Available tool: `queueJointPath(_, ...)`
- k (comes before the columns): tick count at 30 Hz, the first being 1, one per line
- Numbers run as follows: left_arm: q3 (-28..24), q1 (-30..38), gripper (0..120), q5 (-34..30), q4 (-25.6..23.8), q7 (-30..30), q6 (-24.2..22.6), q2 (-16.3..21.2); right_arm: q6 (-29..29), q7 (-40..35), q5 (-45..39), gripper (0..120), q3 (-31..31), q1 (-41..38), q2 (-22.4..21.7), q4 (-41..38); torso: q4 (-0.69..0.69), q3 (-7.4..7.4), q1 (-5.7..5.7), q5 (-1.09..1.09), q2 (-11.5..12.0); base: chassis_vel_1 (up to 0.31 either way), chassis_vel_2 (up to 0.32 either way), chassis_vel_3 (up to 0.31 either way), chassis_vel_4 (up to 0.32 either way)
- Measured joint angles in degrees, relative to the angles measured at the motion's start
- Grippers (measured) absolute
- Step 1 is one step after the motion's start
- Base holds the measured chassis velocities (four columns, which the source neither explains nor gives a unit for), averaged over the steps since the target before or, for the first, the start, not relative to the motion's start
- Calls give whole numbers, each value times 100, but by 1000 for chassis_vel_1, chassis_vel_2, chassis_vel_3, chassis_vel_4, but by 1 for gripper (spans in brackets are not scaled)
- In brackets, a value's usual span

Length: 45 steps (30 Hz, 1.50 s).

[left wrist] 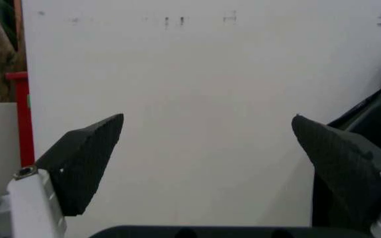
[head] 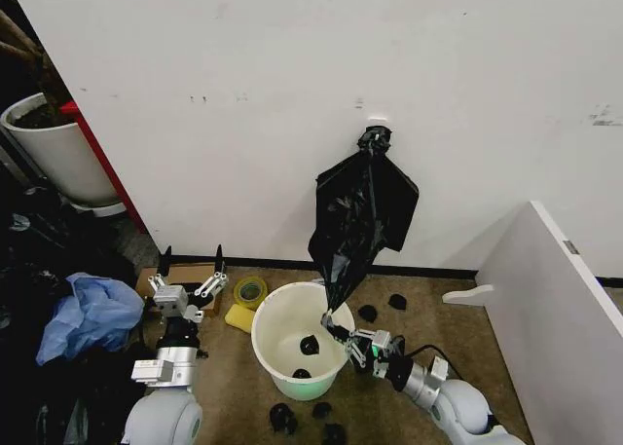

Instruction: Place the garbage bag over the trash bin.

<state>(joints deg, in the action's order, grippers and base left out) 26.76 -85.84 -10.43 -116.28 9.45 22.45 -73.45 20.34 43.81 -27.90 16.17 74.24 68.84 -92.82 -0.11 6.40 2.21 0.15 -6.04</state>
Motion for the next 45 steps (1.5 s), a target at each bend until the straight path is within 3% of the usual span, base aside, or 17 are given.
queueJointPath(3,-53,75,100,-92,16,-51,-20,34,35,-66,-106,0,39,-44,39,-34,0,0,0,0,0,0,0,0,0)
queueJointPath(7,-242,214,100,-1025,-5,-665,3,242,132,-135,-232,15,113,-63,94,-43,0,0,0,-1,0,0,0,0,0)
queueJointPath(8,-311,297,100,-1518,2,-1081,86,399,177,-132,-287,19,126,-46,103,-56,0,0,0,-1,0,0,0,0,0)
queueJointPath(10,-340,357,100,-1732,25,-1300,133,494,194,-126,-311,23,135,-35,107,-66,0,0,0,0,0,0,0,0,0)
queueJointPath(12,-426,621,100,-2121,190,-1943,272,840,212,-123,-345,32,151,-2,115,-112,0,0,0,-2,0,0,0,0,0)
queueJointPath(15,-570,1210,100,-2180,655,-2515,297,1439,207,-149,-327,46,129,-21,150,-94,-1,0,0,-2,0,0,0,0,0)
queueJointPath(18,-653,1405,100,-2183,802,-2468,214,1608,198,-163,-291,51,121,-43,172,-63,-2,0,0,-1,0,0,0,0,0)
queueJointPath(21,-1023,1807,100,-2252,1064,-2329,39,1905,175,-217,-252,64,9,-134,224,5,-2,1,0,-2,0,0,0,0,0)
queueJointPath(24,-2092,2585,100,-2163,1465,-2352,51,2259,136,-293,-230,79,-106,-195,301,3,-1,1,0,-2,0,0,0,0,0)
queueJointPath(31,-2823,3540,100,-1784,2106,-2945,359,2254,125,-348,-179,98,-92,-249,420,34,-1,1,0,0,0,0,0,0,0)
queueJointPath(40,-3046,4095,100,-1208,2563,-3172,581,1931,116,-391,-132,100,-93,-234,410,35,-1,1,0,0,0,0,0,0,0)
queueJointPath(45,-3070,4402,82,-830,2799,-3504,577,1843,118,-417,-105,100,-84,-243,419,-4,0,0,0,1,0,0,0,0,0)
